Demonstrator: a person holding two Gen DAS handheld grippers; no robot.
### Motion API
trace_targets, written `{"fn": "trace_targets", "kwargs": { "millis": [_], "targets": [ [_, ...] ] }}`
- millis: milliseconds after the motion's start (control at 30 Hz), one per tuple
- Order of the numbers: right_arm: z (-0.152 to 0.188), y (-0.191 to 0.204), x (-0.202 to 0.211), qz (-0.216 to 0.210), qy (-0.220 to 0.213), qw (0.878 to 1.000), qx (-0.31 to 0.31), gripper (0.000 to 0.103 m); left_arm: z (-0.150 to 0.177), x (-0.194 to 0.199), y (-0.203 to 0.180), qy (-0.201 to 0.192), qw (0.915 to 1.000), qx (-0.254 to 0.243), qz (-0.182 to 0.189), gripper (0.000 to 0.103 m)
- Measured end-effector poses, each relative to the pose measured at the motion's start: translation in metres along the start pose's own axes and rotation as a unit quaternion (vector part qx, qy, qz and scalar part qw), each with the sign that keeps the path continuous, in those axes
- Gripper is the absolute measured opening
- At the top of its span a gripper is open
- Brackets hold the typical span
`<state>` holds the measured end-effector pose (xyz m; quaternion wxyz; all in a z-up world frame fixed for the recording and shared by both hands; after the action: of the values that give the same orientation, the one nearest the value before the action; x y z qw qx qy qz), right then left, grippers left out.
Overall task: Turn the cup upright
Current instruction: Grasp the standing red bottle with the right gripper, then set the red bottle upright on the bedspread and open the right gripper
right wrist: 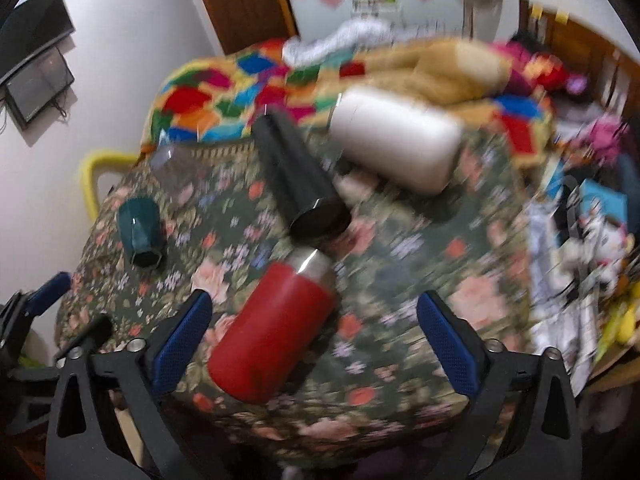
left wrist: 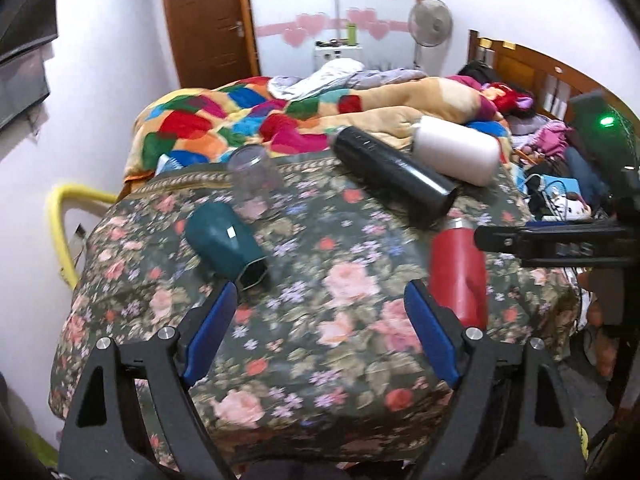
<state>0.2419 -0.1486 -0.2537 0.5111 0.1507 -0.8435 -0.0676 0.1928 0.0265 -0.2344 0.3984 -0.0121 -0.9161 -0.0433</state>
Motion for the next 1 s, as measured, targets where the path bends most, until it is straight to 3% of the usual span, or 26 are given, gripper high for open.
{"fn": "trace_targets", "kwargs": {
  "millis": [233, 533, 667, 1000],
  "targets": [
    [0.01, 0.002, -0.054, -0.031, 0.093, 0.994, -0.046, 0.071, 0.018, -0.006, 0.015, 0.003, 0.9999, 0.015, -0.003, 0.085],
    [0.01, 0.011, -0.067, -0.045, 0.119, 0.991, -0.049, 0.065, 0.016, -0.006, 0.017, -0.007, 0.9998, 0.018, -0.002, 0.085],
    [0.007, 0.021, -0.055, -0.039, 0.092, 0.995, -0.02, 0.063, 0.012, -0.001, 0.022, -0.016, 0.9995, 0.025, -0.008, 0.085],
    [-0.009, 0.052, 0.004, 0.001, -0.034, 0.997, 0.072, 0.059, -0.002, 0.012, 0.034, -0.038, 0.998, 0.048, -0.016, 0.085]
  ]
}}
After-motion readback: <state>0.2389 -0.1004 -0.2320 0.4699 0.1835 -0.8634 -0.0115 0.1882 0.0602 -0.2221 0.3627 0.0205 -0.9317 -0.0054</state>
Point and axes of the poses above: each gripper's, at about its wrist camera, not at the fingertips, and x roughly against the way its jaws point, y to its left, z to its underside, the point moved 7 cm from there along -x, roughly the way its jaws point, and after that the axes turned 2 degrees about y, right-handed, at the moved point
